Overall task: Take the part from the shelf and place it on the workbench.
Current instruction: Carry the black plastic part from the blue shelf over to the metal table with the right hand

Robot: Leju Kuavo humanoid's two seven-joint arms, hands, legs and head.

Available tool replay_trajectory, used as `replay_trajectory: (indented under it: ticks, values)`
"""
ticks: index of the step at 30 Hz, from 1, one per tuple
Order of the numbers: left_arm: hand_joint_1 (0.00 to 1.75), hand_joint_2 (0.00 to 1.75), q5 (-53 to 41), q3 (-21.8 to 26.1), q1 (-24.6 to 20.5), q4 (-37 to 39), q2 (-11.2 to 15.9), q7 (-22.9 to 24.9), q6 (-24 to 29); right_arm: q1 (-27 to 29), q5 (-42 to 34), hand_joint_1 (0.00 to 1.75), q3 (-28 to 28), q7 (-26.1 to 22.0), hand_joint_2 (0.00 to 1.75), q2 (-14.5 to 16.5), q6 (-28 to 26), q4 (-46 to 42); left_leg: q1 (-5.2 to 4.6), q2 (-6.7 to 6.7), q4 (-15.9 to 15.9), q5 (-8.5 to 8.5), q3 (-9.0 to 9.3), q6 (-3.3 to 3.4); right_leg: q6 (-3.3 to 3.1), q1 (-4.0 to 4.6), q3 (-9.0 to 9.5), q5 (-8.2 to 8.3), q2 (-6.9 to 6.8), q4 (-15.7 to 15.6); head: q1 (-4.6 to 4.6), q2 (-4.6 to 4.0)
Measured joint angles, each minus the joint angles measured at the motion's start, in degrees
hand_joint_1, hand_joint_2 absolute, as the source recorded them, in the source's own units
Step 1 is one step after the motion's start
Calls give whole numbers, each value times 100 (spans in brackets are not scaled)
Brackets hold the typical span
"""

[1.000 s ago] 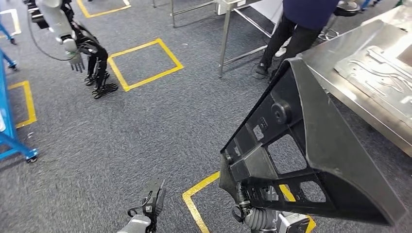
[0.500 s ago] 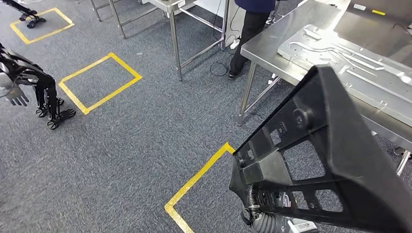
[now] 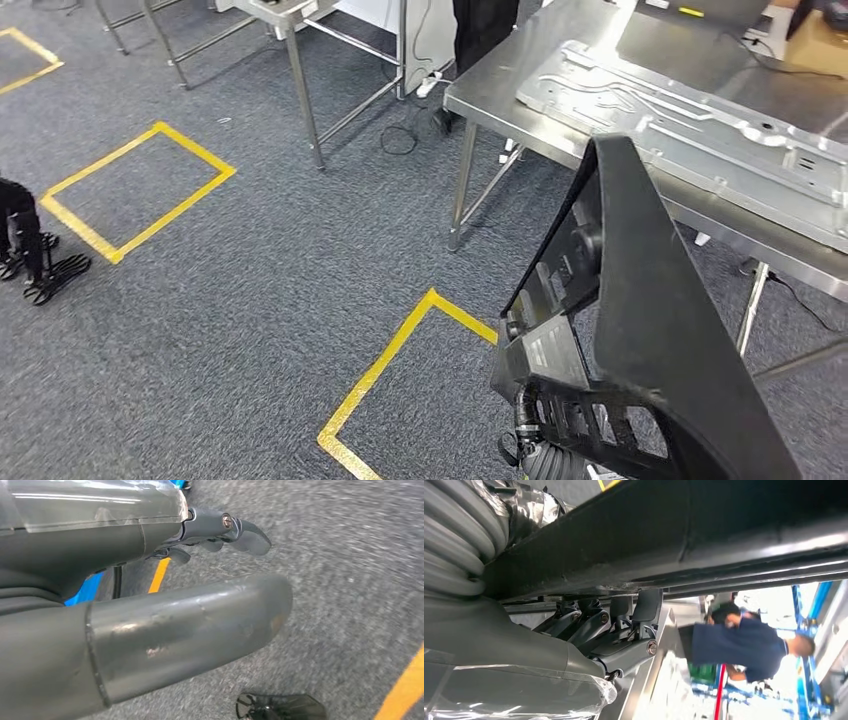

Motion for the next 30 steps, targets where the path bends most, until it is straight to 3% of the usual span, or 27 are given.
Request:
replay_trajectory:
  ticks: [2, 3, 5, 7, 9, 11, 12, 13, 14, 16, 18, 20, 21, 23, 24, 25, 26, 27, 28, 30]
  values:
    - [0, 0, 0, 0, -1, -1, -7, -1, -1, -2, 1, 175, 0, -1, 175, 1, 0, -24, -6, 114, -4, -32, 59, -52, -69, 64, 299, 161, -217, -556, 0, 0]
    - [0, 0, 0, 0, -1, -1, -12, -1, -2, -1, 1, 175, -1, -1, 175, 1, 1, -37, -5, 173, -11, -43, 82, -85, -93, 91, 327, 154, -241, -625, 0, 0]
    - [0, 0, 0, 1, -8, -2, -26, 0, 0, 19, 2, 175, -3, 0, 175, 1, -1, -56, 5, 264, -29, -63, 123, -154, -133, 77, 335, 191, -91, -672, -2, 0]
    - [0, 0, -3, 1, -12, -11, -34, 8, 25, 31, 8, 175, -5, 1, 175, 7, -10, -73, 18, 28, 112, -195, 100, -209, -176, 25, 378, 258, 60, -767, -3, 0]
    - [0, 0, -21, -1, -2, -26, -33, 98, 121, 24, 34, 175, -6, 3, 175, 21, -48, -83, 30, -339, 693, -541, -136, -237, -206, 2, 398, 295, 204, -814, -6, 0]
    - [0, 0, -34, -2, 12, -38, -37, 346, 339, 27, 100, 175, -6, 39, 175, 28, -114, -83, 32, -447, 1373, -814, -451, -253, -219, 6, 393, 296, 374, -802, -8, 0]
    - [0, 0, -34, -1, 14, -42, -38, 505, 466, 32, 143, 175, -6, 70, 175, 29, -146, -83, 33, -456, 1485, -789, -514, -259, -217, 6, 394, 292, 469, -789, -8, 0]
    - [0, 0, -36, -1, 11, -45, -39, 651, 577, 33, 184, 175, -5, 103, 175, 30, -169, -83, 35, -466, 1392, -659, -486, -261, -210, 4, 394, 286, 565, -769, -8, 0]
    - [0, 0, -42, 0, 5, -45, -39, 763, 652, 33, 218, 175, -5, 129, 175, 31, -186, -83, 41, -513, 1096, -444, -365, -260, -196, -2, 394, 272, 658, -740, -8, 0]
    - [0, 0, -55, -2, -3, -45, -40, 831, 691, 28, 286, 175, -4, 164, 175, 33, -218, -83, 72, -828, 394, -128, -74, -242, -143, -9, 356, 223, 816, -638, -7, 0]
    - [0, 0, -68, -11, -7, -45, -43, 712, 593, 29, 374, 175, -3, 202, 175, 33, -274, -85, 83, -1054, 87, -74, 53, -205, -76, -16, 282, 196, 954, -563, -6, 0]
    - [0, 0, -55, -22, -12, -45, -47, 471, 377, 47, 466, 175, 1, 237, 175, 32, -339, -86, 74, -941, 64, -73, 65, -146, -14, -35, 231, 215, 1094, -564, -4, 0]
    - [0, 0, -30, -26, -15, -45, -46, 331, 235, 58, 516, 175, 3, 254, 175, 31, -374, -86, 78, -862, 39, -62, 79, -111, 11, -34, 212, 206, 1057, -544, -3, 0]
    - [0, 0, 22, -27, 0, -46, -39, 72, -81, 46, 639, 175, 20, 301, 175, 23, -458, -84, 97, -679, -15, -42, 109, -39, 63, -18, 51, 28, 714, -231, 11, 0]
    - [0, 0, 45, -28, 15, -47, -34, -10, -207, 31, 700, 175, 33, 328, 175, 20, -500, -80, 84, -584, -23, -46, 121, -16, 89, -16, -113, -137, 483, 93, 18, 0]
    - [0, 0, 57, -28, 33, -48, -31, -58, -292, 15, 748, 175, 46, 353, 175, 18, -541, -75, 72, -485, -25, -57, 126, -1, 114, -26, -313, -308, 340, 472, 23, 0]
    - [0, 0, 68, -28, 52, -49, -30, -67, -326, 7, 773, 175, 56, 372, 175, 17, -574, -69, 61, -388, -25, -70, 132, 3, 130, -39, -492, -421, 278, 801, 23, 0]
    - [0, 0, 74, -28, 64, -50, -29, -60, -334, 8, 786, 175, 60, 388, 175, 15, -601, -64, 55, -294, -24, -86, 143, 2, 137, -47, -593, -435, 252, 976, 23, 0]
    - [0, 0, 77, -28, 69, -51, -28, -44, -331, 11, 795, 175, 61, 405, 175, 13, -627, -60, 52, -209, -24, -103, 160, -3, 133, -48, -585, -341, 235, 942, 24, 0]
    - [0, 0, 80, -28, 71, -51, -28, -7, -321, 11, 816, 175, 61, 440, 175, 9, -675, -55, 46, -97, -25, -141, 215, -27, 84, -36, -253, 53, 175, 299, 24, 0]
